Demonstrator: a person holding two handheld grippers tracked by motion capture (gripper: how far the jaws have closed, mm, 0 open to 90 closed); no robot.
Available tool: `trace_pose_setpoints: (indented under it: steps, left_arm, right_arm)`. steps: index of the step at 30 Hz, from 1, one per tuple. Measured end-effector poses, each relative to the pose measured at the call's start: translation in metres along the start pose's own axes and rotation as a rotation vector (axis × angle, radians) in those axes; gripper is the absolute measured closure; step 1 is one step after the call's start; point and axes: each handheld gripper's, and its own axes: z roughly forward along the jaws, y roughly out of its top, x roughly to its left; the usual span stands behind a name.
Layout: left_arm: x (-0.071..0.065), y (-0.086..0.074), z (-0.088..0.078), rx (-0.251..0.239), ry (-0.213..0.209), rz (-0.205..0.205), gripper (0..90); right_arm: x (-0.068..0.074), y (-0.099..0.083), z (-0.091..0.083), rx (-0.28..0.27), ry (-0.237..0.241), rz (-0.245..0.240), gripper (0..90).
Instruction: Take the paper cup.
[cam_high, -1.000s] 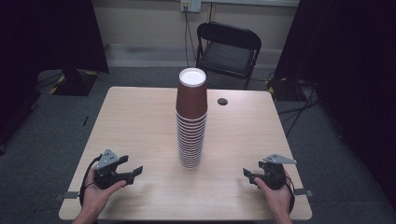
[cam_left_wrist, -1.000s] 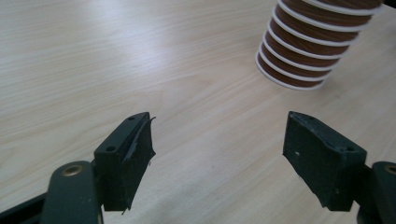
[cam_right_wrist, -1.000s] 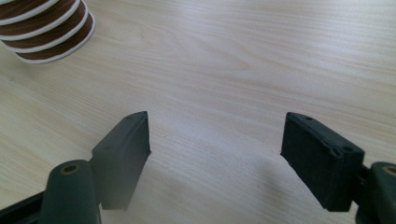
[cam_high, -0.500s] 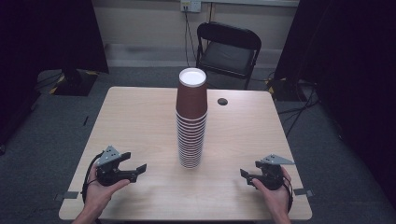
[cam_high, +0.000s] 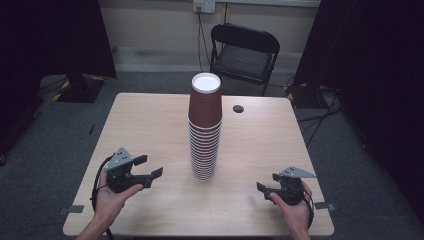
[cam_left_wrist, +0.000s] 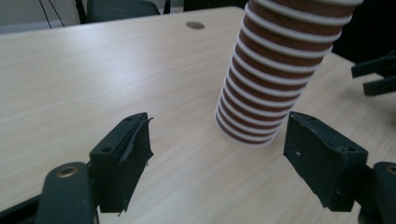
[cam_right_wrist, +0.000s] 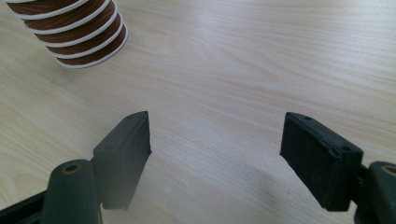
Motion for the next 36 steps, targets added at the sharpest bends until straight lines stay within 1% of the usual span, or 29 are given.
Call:
trace_pose_setpoints:
  steps: [4,5,6,8,10,11,12,14,15,16,18,19,20,21,22,23,26,28,29,30,32,33,34,36]
  left_arm:
    - [-0.003,0.013,0.002,-0.036,-0.006,-0.003,22.2]
    - [-0.004,0.016,0.003,-0.047,-0.004,0.0,18.4]
    - [-0.006,0.019,0.003,-0.052,-0.002,0.004,18.4]
    - [-0.01,0.025,0.005,-0.072,0.008,0.024,16.5]
    - [-0.015,0.031,0.008,-0.067,0.0,0.057,16.4]
    - [-0.016,0.033,0.01,-0.078,-0.004,0.062,16.4]
    - [-0.018,0.035,0.011,-0.077,-0.009,0.06,16.4]
    - [-0.021,0.04,0.014,-0.071,-0.045,0.068,16.4]
    - [-0.022,0.043,0.014,-0.073,-0.052,0.062,16.7]
    - [-0.023,0.046,0.014,-0.082,-0.064,0.064,16.7]
    - [-0.026,0.052,0.013,-0.078,-0.078,0.072,16.8]
    - [-0.027,0.056,0.013,-0.076,-0.089,0.074,18.0]
    - [-0.027,0.059,0.011,-0.085,-0.108,0.071,23.9]
    - [-0.028,0.061,0.01,-0.098,-0.123,0.063,23.9]
    - [-0.029,0.064,0.009,-0.107,-0.124,0.058,23.9]
    - [-0.03,0.067,0.008,-0.112,-0.125,0.057,21.0]
    - [-0.032,0.076,0.005,-0.14,-0.133,0.05,18.4]
    - [-0.032,0.082,0.003,-0.147,-0.14,0.051,17.2]
    - [-0.033,0.086,0.003,-0.159,-0.138,0.051,17.2]
    - [-0.033,0.089,0.002,-0.159,-0.151,0.055,15.9]
    - [-0.034,0.095,0.0,-0.174,-0.193,0.044,18.5]
    - [-0.034,0.097,-0.001,-0.18,-0.2,0.046,18.7]
    - [-0.036,0.1,-0.002,-0.182,-0.192,0.054,18.7]
    - [-0.038,0.105,-0.004,-0.188,-0.188,0.065,17.3]
  right_arm:
    - [0.0,0.001,0.0,-0.004,0.002,0.0,22.0]
    - [0.001,0.001,0.0,-0.007,-0.004,-0.001,21.7]
    - [0.001,0.001,0.0,-0.007,-0.004,-0.001,21.7]
    - [0.001,0.0,0.0,-0.002,-0.001,0.0,21.7]
    - [0.001,0.0,0.0,-0.002,-0.004,0.0,21.8]
    - [0.001,0.0,0.0,-0.003,-0.005,-0.002,21.8]
    - [0.001,0.001,0.001,0.0,-0.007,-0.003,21.8]
    - [0.0,0.001,0.002,0.004,-0.006,-0.008,21.8]
    - [0.0,0.001,0.003,0.006,-0.002,-0.006,21.6]
    - [0.0,0.001,0.004,0.009,0.001,-0.006,21.0]
    - [0.0,0.001,0.004,0.01,0.0,-0.006,20.8]
    - [0.0,0.001,0.004,0.007,0.001,-0.005,20.8]
    - [0.0,0.001,0.003,0.002,0.0,-0.004,22.1]
    - [0.0,0.001,0.003,0.002,0.0,-0.004,22.1]
    - [0.0,0.001,0.003,0.002,0.003,-0.005,23.0]
    - [0.001,0.001,0.002,-0.001,0.004,-0.009,23.0]
    - [0.001,0.001,0.002,-0.002,0.005,-0.012,22.4]
    - [0.002,0.001,0.003,-0.001,0.007,-0.013,22.0]
    - [0.002,0.001,0.003,-0.001,0.007,-0.013,22.0]
    - [0.002,0.001,0.003,-0.001,0.007,-0.013,22.0]
    - [0.001,0.001,0.003,-0.003,0.006,-0.013,22.0]
    - [0.001,0.001,0.003,-0.003,0.006,-0.013,22.0]
    - [0.001,0.001,0.003,-0.003,0.005,-0.013,22.0]
    - [0.001,0.001,0.003,-0.002,0.009,-0.012,22.1]
